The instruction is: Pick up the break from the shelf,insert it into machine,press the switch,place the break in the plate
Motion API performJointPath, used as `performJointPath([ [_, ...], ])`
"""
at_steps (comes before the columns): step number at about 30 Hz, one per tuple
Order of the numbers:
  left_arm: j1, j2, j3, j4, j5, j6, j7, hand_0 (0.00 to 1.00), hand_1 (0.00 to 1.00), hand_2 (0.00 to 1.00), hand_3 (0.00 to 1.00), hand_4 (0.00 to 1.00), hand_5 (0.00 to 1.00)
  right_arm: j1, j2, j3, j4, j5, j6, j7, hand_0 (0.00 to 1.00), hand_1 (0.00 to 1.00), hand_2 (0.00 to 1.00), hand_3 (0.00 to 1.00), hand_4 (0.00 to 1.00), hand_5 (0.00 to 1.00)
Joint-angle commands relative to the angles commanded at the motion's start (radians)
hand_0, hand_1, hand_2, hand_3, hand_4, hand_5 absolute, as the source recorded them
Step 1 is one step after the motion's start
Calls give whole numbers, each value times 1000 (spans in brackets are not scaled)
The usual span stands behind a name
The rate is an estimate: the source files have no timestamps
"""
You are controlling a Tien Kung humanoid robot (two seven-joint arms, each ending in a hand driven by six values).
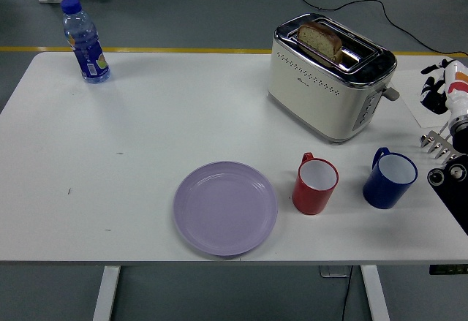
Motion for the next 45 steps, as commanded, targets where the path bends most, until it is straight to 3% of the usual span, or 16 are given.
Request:
performJointPath([
  [2,0,0,-2,0,3,0,0,684,693,678,562,291,832,2,0,2,8,33,-18,29,380,286,379,695,375,2],
  [3,0,0,-2,0,3,0,0,683,693,678,562,290,833,4,-1,3,17,62,-22,54,626,627,679,815,457,49],
  [8,-1,0,-2,0,5,-1,1,683,693,678,562,290,833,22,2,-7,40,158,-11,133,626,627,679,815,457,49],
  [9,-2,0,-2,0,5,-1,1,682,693,678,562,290,833,30,3,-11,43,178,-12,151,767,753,822,835,585,174],
  [14,-2,0,-1,0,2,-1,1,682,693,678,562,290,833,63,10,-27,49,229,-7,196,767,753,822,835,585,174],
  [15,-3,0,-2,0,2,-1,1,682,692,678,562,290,834,76,13,-31,49,229,1,201,826,811,873,849,663,230],
  [18,-5,1,0,0,2,-1,1,682,692,678,562,290,834,108,19,-47,45,233,12,213,826,811,873,849,663,230],
  [29,-9,5,2,0,-5,0,1,683,693,678,562,291,834,240,61,-123,0,244,53,207,848,815,877,861,683,232],
  [39,-6,8,-3,0,6,-1,4,682,693,678,562,292,835,331,128,-188,-96,271,99,191,850,819,876,865,709,250],
  [45,-5,10,-1,0,7,-2,5,682,693,677,561,291,834,367,162,-220,-164,273,144,141,838,817,873,856,707,258],
])
